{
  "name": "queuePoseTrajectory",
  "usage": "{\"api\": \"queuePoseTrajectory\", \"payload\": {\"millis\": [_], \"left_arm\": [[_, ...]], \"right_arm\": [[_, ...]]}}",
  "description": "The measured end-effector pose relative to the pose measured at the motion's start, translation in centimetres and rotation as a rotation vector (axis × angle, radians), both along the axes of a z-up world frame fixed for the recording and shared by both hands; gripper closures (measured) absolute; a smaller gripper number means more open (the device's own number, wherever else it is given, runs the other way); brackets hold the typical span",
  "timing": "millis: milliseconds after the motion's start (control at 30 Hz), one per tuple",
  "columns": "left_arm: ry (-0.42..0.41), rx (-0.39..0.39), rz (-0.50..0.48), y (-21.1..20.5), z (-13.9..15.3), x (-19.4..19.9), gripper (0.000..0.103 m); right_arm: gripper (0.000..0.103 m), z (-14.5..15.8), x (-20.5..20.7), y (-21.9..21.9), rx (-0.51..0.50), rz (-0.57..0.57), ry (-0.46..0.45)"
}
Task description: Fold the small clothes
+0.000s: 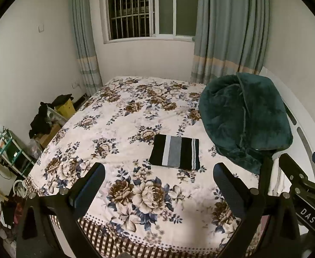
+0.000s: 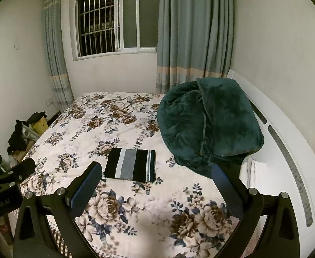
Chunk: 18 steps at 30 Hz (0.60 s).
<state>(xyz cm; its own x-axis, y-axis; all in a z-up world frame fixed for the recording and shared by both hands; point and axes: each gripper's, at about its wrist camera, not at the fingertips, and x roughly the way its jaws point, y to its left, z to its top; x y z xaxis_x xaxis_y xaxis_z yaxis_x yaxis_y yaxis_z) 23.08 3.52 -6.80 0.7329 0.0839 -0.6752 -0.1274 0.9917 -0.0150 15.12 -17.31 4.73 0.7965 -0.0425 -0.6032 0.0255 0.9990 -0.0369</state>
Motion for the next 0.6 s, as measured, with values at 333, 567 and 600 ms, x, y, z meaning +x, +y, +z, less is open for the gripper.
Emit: {"api": "queuePoseTrajectory", "payload": {"millis": [333,567,600], "left_arm": [[-0.002,0.003,0.009,-0.02,0.09,-0.17,0.0],[-0.012,0.008,0.006,0.07,0.5,-0.35,0.0],[-0.013,0.01,0.004,0.05,0.59,-0.31,0.0]], "right_arm": [[0.0,0.39,0.07,0.08,-0.002,0.001,-0.004],[0.0,0.63,0.14,0.17,-0.005,0.003,-0.007],[0.0,0.81,0.24,0.19,-0.005,0.005,-0.007]]}}
